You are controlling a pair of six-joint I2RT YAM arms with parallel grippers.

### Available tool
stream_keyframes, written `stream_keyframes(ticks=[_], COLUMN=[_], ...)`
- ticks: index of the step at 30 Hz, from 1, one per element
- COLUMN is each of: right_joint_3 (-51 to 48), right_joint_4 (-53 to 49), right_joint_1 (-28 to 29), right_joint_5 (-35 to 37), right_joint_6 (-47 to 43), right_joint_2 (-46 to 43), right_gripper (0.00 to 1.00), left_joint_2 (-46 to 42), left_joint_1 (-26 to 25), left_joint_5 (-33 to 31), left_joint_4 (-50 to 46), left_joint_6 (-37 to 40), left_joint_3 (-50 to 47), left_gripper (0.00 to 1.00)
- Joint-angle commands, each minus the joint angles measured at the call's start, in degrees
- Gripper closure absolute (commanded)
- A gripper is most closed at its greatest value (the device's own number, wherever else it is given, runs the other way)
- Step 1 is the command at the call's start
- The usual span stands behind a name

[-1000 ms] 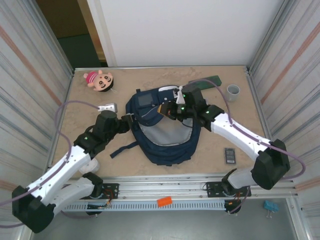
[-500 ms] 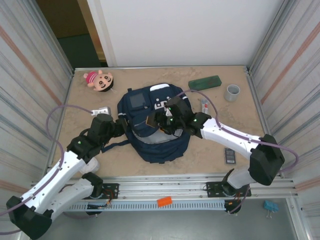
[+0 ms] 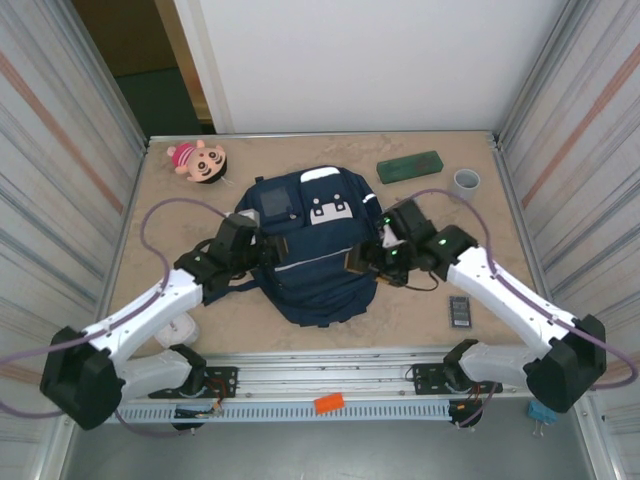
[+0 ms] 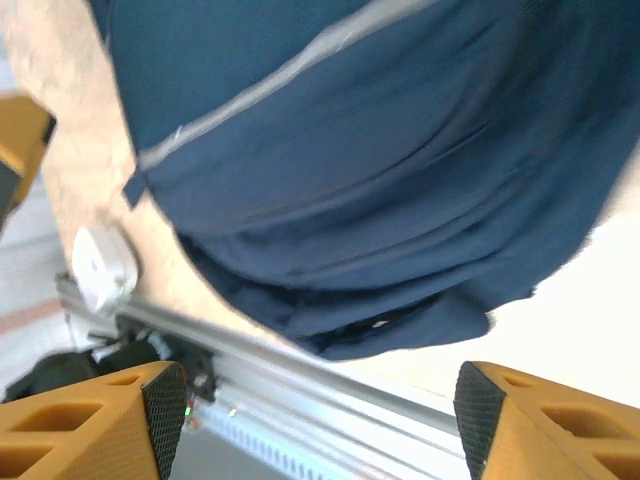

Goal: Pack books, pencil case, and school supplies into a backpack

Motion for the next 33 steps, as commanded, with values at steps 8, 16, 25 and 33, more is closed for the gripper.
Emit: stream_keyframes(ticks=[8,16,25,33], right_joint_3=[11.5,25.6,34.1,43.0], right_joint_4=[-1.3,7.9,25.5,36.2], right_joint_1=[-21.1,-27.6,-28.3,-29.1], right_joint_5=[5.7,8.2,7.1,-1.8], right_joint_6=[-15.8,-14.9,-17.1,-18.1], right_joint_2=[12.4,34.6,50.4,62.5], right_gripper=[0.26,0.25,0.3,0.34], left_joint_2=[14.7,16.4,16.6,20.1], left_joint_1=[-0.4,5.1,11.1,14.3], left_joint_5=[5.9,7.3,8.6,11.8], left_joint_4=[4.6,2.7,2.0,2.8], left_joint_6=[7.3,9.7,11.5,12.3], left_joint_3=[13.1,16.5,18.8,21.0], left_gripper=[0.24,0.24,0.24,0.24])
